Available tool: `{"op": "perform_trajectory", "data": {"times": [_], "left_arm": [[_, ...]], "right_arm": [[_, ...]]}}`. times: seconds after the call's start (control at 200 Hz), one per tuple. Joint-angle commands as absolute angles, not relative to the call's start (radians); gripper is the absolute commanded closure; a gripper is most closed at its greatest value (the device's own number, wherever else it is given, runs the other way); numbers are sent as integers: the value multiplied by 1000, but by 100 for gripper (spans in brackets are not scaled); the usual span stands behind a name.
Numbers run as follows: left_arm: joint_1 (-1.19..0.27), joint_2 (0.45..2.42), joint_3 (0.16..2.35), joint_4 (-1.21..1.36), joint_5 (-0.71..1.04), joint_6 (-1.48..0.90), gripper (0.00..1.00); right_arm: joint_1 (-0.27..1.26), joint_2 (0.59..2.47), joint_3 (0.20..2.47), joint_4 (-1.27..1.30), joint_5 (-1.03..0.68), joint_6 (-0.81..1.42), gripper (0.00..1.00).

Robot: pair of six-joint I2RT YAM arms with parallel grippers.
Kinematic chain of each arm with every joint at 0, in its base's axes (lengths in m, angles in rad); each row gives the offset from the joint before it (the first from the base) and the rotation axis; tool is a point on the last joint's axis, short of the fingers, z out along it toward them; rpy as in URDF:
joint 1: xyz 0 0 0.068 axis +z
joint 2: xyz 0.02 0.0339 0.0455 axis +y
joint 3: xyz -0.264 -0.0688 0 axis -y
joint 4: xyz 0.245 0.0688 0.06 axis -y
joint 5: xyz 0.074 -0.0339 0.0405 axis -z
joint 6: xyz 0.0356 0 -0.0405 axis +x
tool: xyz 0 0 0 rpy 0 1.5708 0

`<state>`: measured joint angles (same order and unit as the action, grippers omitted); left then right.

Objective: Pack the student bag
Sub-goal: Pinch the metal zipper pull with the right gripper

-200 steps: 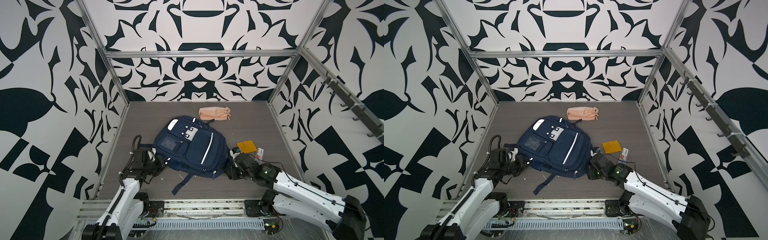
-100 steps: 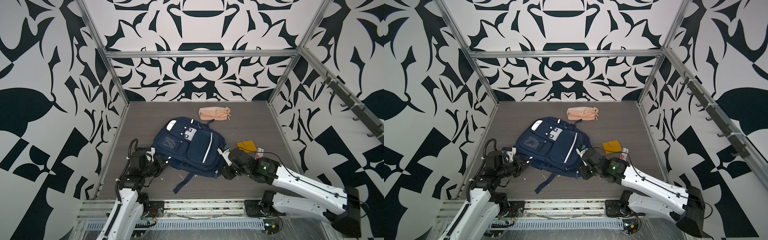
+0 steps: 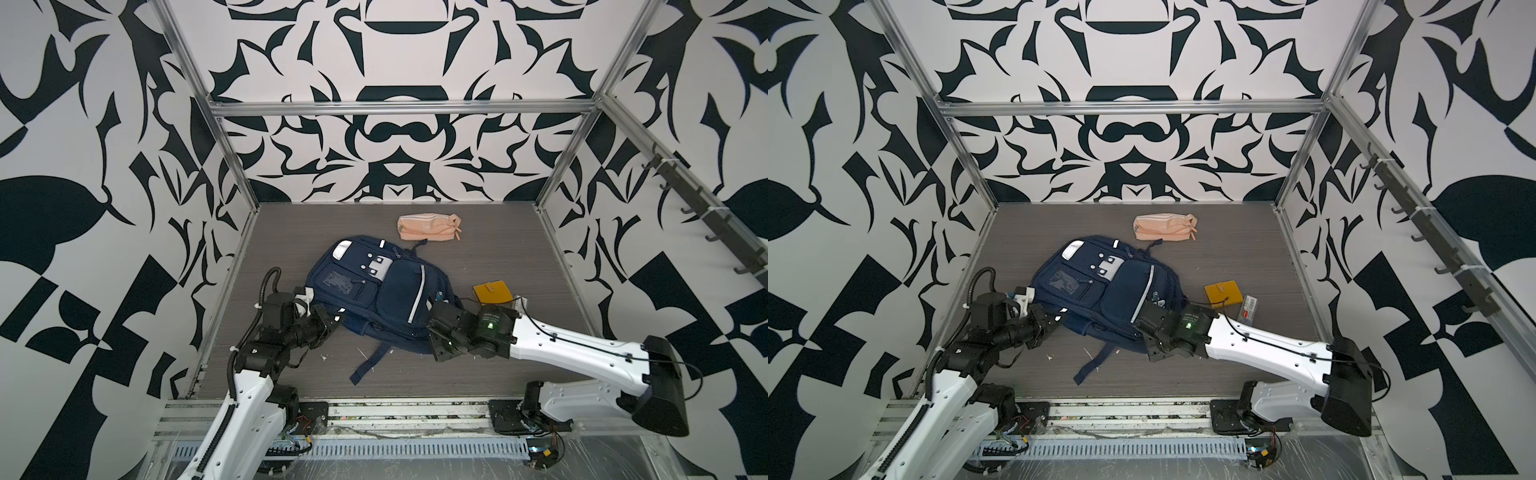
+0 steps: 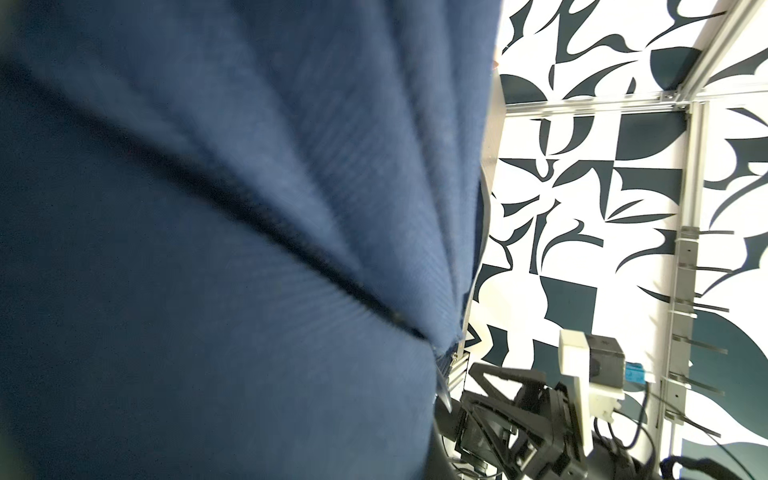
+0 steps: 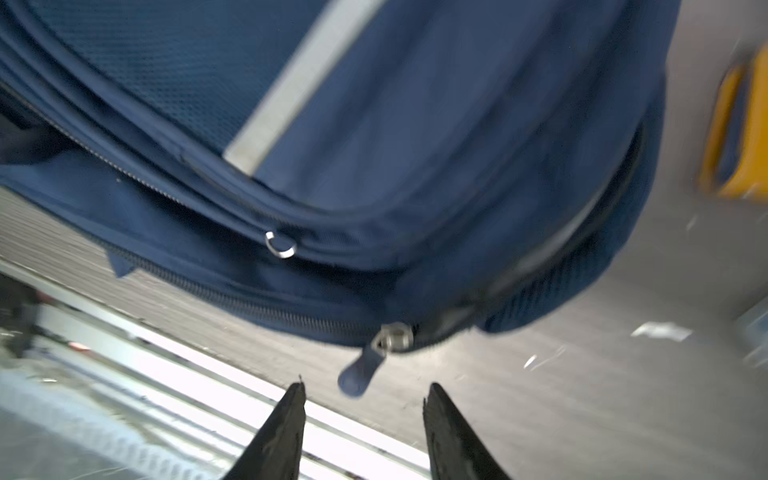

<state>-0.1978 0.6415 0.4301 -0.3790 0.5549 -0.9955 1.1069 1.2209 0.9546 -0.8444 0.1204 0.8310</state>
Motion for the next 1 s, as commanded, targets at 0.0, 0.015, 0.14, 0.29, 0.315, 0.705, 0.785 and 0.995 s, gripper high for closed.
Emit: {"op": "perform_trajectory", "data": {"times": [0.0,0.015,0.14,0.29,0.315,0.705,0.785,0.995], "left_arm": [[-210,651,481,-296,568,-992,100],[-213,654,482,-295,569,-991,100],[-216,667,482,-292,578,-989,100],[-216,673,480,-291,581,-989,100],[-217,673,480,-291,583,-990,100],[-217,663,479,-292,578,-990,100],[-217,666,480,-293,578,-989,100],[-217,676,483,-286,579,-986,100]], "right_arm": [[1108,1203,947,-840,89,984,52],[1108,1211,955,-847,92,979,52],[1108,1296,1046,-913,115,908,59],[1108,1401,1127,-972,116,845,68],[1108,1410,1132,-974,112,842,70],[1108,1498,1162,-1045,124,814,75],[1108,1506,1145,-1048,124,816,75],[1108,1517,1141,-1027,146,809,75]]}}
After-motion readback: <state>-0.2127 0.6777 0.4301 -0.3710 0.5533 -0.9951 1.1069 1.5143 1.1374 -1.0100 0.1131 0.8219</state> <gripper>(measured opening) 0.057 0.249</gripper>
